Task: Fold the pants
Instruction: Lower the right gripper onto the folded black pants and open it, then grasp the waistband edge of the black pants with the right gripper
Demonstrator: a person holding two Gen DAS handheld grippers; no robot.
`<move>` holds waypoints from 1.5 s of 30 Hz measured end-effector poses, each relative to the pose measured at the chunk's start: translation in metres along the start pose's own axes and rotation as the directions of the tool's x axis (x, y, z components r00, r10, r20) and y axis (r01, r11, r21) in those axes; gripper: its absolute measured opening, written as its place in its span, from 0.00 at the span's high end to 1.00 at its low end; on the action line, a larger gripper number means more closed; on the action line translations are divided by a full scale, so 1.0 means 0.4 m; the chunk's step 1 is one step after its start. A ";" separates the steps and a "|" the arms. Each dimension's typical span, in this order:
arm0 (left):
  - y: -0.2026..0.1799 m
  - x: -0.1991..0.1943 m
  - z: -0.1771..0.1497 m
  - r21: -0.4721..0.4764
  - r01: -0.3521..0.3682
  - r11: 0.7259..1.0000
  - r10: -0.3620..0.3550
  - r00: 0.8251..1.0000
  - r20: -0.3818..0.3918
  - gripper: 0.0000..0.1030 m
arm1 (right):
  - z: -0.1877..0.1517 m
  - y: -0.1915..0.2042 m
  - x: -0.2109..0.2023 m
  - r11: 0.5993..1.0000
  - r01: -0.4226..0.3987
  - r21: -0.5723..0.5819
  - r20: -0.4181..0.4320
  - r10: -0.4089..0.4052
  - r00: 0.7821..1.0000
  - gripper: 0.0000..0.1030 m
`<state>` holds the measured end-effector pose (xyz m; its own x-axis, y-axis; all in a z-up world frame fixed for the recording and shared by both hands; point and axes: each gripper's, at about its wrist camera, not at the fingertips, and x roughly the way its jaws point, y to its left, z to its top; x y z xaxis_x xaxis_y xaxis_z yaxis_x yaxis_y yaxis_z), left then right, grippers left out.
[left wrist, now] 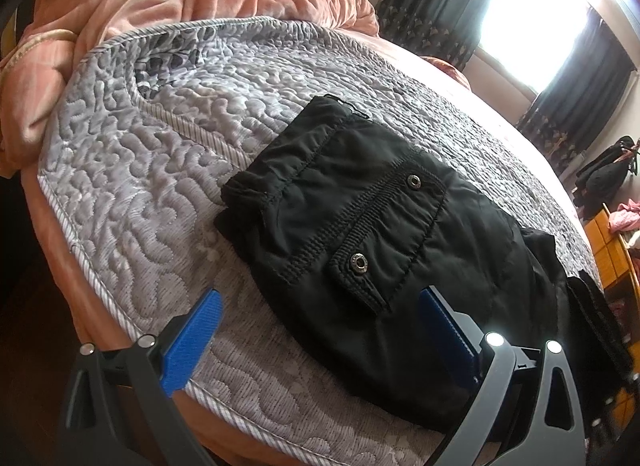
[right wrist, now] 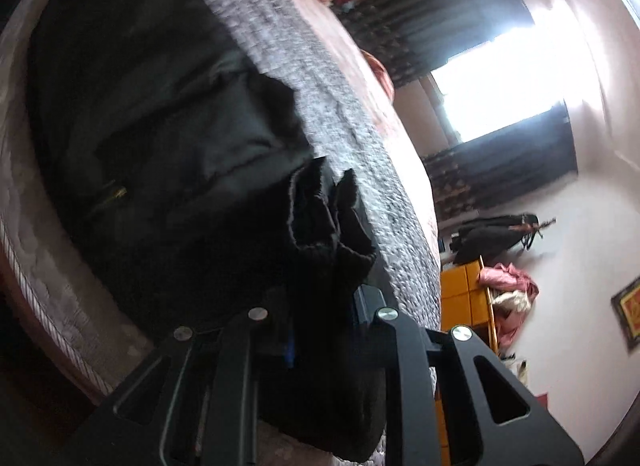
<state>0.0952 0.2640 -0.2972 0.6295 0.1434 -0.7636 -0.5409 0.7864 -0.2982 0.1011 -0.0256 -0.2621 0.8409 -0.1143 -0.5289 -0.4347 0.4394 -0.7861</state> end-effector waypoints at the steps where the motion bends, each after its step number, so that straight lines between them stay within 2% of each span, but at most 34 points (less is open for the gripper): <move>1: 0.000 0.001 0.000 0.001 -0.001 1.000 0.001 1.000 -0.001 0.04 | -0.003 0.018 0.007 1.000 -0.008 -0.015 -0.006 0.008 1.000 0.82; 10: 0.002 0.008 0.004 0.004 -0.003 1.000 0.003 1.000 -0.007 0.04 | -0.012 0.075 0.057 0.997 -0.069 -0.041 -0.026 0.068 0.997 0.79; 15: 0.001 0.009 0.004 0.006 -0.004 1.000 0.004 1.000 -0.009 0.04 | -0.030 0.068 0.058 0.982 -0.185 -0.026 -0.005 0.185 0.983 0.58; 17: 0.002 0.012 0.006 0.006 -0.003 1.000 0.003 1.000 -0.013 0.04 | -0.035 0.032 0.039 0.966 -0.259 0.006 -0.003 0.259 0.966 0.47; 18: 0.002 0.013 0.007 0.005 -0.002 1.000 0.002 1.000 -0.015 0.04 | -0.033 -0.001 0.029 0.950 -0.308 0.048 0.004 0.308 0.951 0.46; 19: 0.003 0.016 0.008 0.002 0.000 1.000 0.000 1.000 -0.020 0.04 | -0.030 -0.034 0.025 0.926 -0.365 0.098 0.012 0.366 0.931 0.38; 20: 0.005 0.018 0.008 0.000 0.002 1.000 -0.002 1.000 -0.024 0.04 | -0.028 -0.085 0.022 0.866 -0.464 0.188 0.037 0.465 0.884 0.27; 21: 0.006 0.020 0.008 -0.003 0.004 1.000 -0.004 1.000 -0.027 0.04 | -0.026 -0.124 0.024 0.812 -0.523 0.258 0.063 0.526 0.848 0.26; 22: 0.008 0.022 0.007 -0.008 0.006 1.000 -0.006 1.000 -0.030 0.04 | -0.020 -0.179 0.029 0.740 -0.577 0.345 0.101 0.582 0.807 0.26; 24: 0.012 0.023 0.006 -0.015 0.011 1.000 -0.011 0.999 -0.031 0.04 | -0.004 -0.248 0.052 0.667 -0.587 0.458 0.123 0.607 0.785 0.25; 26: 0.015 0.022 0.006 -0.019 0.014 1.000 -0.015 0.999 -0.029 0.04 | 0.020 -0.293 0.104 0.646 -0.524 0.555 0.073 0.590 0.804 0.25; 27: 0.016 0.021 0.006 -0.020 0.015 1.000 -0.016 0.999 -0.029 0.04 | 0.034 -0.310 0.138 0.621 -0.505 0.599 0.054 0.598 0.800 0.25; 30: 0.022 0.016 0.005 -0.028 0.019 0.999 -0.020 1.000 -0.024 0.04 | 0.074 -0.310 0.207 0.631 -0.450 0.632 -0.027 0.599 0.801 0.24; 31: 0.026 0.014 0.005 -0.033 0.020 0.999 -0.021 1.000 -0.022 0.04 | 0.091 -0.297 0.230 0.643 -0.442 0.625 -0.054 0.600 0.798 0.21; 33: 0.032 0.013 0.006 -0.038 0.020 0.999 -0.021 0.999 -0.024 0.04 | 0.105 -0.269 0.264 0.684 -0.394 0.614 -0.130 0.580 0.804 0.21; 34: 0.036 0.013 0.008 -0.039 0.020 0.999 -0.021 0.999 -0.027 0.04 | 0.100 -0.256 0.275 0.684 -0.379 0.623 -0.157 0.584 0.797 0.22; 36: 0.042 0.015 0.009 -0.042 0.022 0.999 -0.023 0.999 -0.033 0.04 | 0.080 -0.245 0.285 0.646 -0.382 0.661 -0.161 0.620 0.768 0.33; 38: 0.049 0.017 0.011 -0.049 0.027 0.998 -0.029 0.999 -0.039 0.04 | 0.066 -0.242 0.298 0.618 -0.398 0.678 -0.160 0.653 0.741 0.56; 39: 0.051 0.020 0.012 -0.052 0.029 0.998 -0.031 0.999 -0.044 0.04 | 0.065 -0.239 0.295 0.602 -0.413 0.684 -0.149 0.669 0.728 0.61; 41: 0.058 0.028 0.013 -0.064 0.039 0.997 -0.043 0.997 -0.060 0.04 | 0.072 -0.241 0.265 0.556 -0.450 0.699 -0.109 0.704 0.702 0.88; 42: 0.060 0.029 0.013 -0.068 0.042 0.997 -0.047 0.997 -0.064 0.04 | 0.081 -0.243 0.253 0.548 -0.461 0.698 -0.093 0.708 0.701 0.92; 45: 0.072 0.033 0.013 -0.089 0.055 0.995 -0.061 0.996 -0.071 0.04 | 0.090 -0.229 0.212 0.545 -0.481 0.687 -0.071 0.709 0.702 0.95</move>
<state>0.0908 0.2915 -0.3129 0.6201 0.0520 -0.7828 -0.5534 0.7363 -0.3895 0.2239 -0.0433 -0.2235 0.2592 0.1684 -0.9510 -0.4199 0.9064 0.0461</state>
